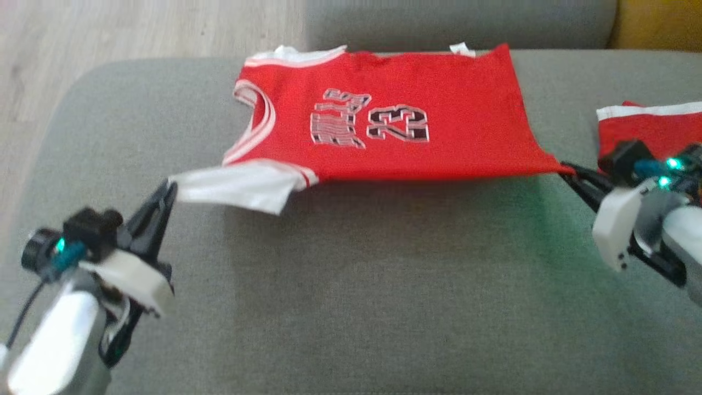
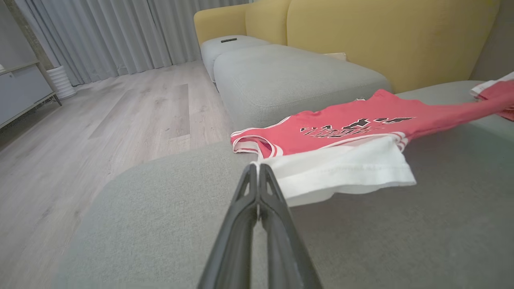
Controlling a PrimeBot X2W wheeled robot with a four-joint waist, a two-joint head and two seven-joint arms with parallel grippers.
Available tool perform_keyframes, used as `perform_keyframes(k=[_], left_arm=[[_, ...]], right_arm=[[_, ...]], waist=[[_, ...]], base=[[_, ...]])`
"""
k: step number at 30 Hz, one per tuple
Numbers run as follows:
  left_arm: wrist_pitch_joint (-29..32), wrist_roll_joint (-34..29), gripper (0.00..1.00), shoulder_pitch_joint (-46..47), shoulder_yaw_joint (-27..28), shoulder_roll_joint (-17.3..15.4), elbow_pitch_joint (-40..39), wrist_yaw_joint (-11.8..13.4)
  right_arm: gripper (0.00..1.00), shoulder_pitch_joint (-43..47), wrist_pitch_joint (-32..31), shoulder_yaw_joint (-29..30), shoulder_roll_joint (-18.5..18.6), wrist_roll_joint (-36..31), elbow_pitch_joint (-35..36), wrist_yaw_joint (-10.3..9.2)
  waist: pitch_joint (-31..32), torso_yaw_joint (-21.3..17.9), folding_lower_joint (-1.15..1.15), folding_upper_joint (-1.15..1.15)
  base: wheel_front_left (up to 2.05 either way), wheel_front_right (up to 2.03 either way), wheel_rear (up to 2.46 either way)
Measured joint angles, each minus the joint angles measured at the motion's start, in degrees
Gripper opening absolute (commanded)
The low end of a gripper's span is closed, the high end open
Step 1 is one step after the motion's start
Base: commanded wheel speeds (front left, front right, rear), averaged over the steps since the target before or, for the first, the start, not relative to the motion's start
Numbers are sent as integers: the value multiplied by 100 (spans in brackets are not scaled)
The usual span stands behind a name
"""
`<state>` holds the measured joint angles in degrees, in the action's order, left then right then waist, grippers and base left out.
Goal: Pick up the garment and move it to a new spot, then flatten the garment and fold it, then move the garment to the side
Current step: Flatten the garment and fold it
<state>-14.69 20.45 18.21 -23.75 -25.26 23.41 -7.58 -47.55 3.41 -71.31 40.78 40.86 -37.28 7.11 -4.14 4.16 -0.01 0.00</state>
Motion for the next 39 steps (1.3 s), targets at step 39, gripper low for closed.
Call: perform_keyframes(k=[39], left_arm=[[550, -172, 0, 640, -677, -647, -357, 42]], right_arm=[[0, -97, -1803, -214, 1216, 665, 2111, 0]], waist=[[-616, -31, 3, 0]], base=[[0, 0, 0]])
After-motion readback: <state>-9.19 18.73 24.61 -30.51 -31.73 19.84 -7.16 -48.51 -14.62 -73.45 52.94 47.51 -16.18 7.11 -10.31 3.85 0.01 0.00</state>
